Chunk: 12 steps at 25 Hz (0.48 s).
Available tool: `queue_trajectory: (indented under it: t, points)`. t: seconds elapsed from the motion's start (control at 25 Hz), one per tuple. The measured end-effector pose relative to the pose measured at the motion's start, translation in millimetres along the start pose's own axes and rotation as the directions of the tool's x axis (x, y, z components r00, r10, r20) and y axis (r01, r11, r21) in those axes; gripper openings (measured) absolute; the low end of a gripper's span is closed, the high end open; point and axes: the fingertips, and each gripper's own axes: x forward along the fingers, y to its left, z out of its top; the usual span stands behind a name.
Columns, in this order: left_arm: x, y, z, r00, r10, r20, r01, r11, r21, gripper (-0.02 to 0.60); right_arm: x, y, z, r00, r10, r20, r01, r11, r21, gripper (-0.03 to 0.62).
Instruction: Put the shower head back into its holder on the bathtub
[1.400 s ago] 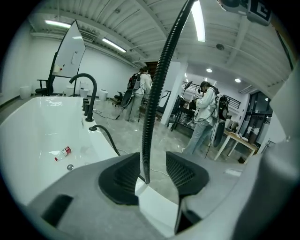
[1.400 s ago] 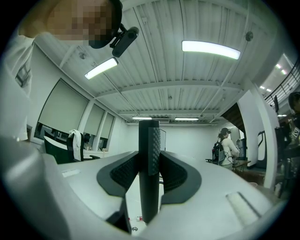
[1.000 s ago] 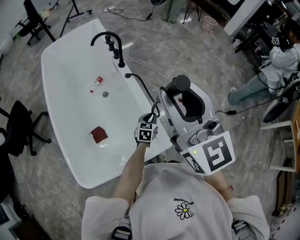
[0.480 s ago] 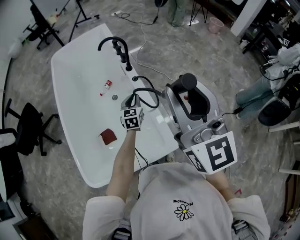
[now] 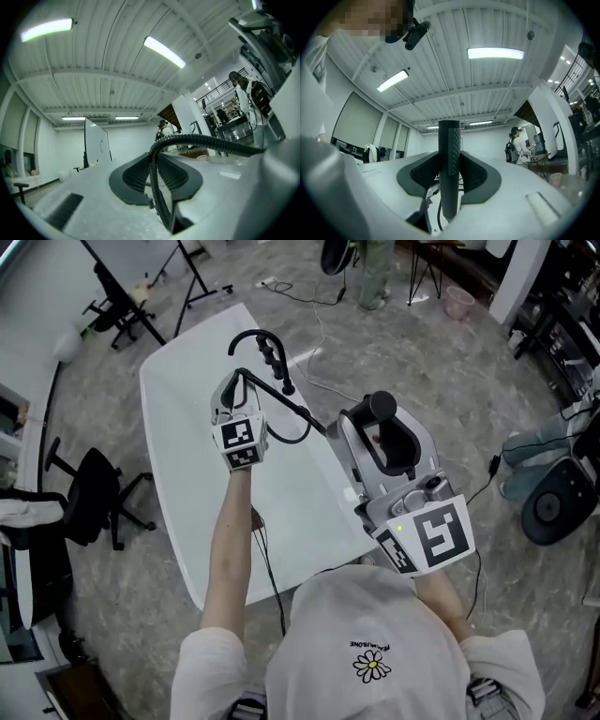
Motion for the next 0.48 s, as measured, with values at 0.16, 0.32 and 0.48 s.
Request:
queue_trajectory:
  t: [0.16,0.32,0.48]
  points:
    - [10.3,6.3,52.8,0.994,0.015,0.11,-0.019,0.999,0.038,0.052,3.3,-1.9,6.5,1.0,0.007,0.026,-0.007,1.0,-0.007,0.14]
    - [29.5,9.5,83.4,0.985,-0.028,0.168,0.015,0.997,0.08,0.052,13.9,-5.5,12.3,0.999,-0.002,0.047,0.003,1.0,-0.022,0.14]
    - [56.6,8.5,93.5,0.981,-0.051,0.188,0.034,0.995,0.092,0.052,27.9,-13.8,5.7,0.999,-0.023,0.043,0.025,0.999,-0.046,0.14]
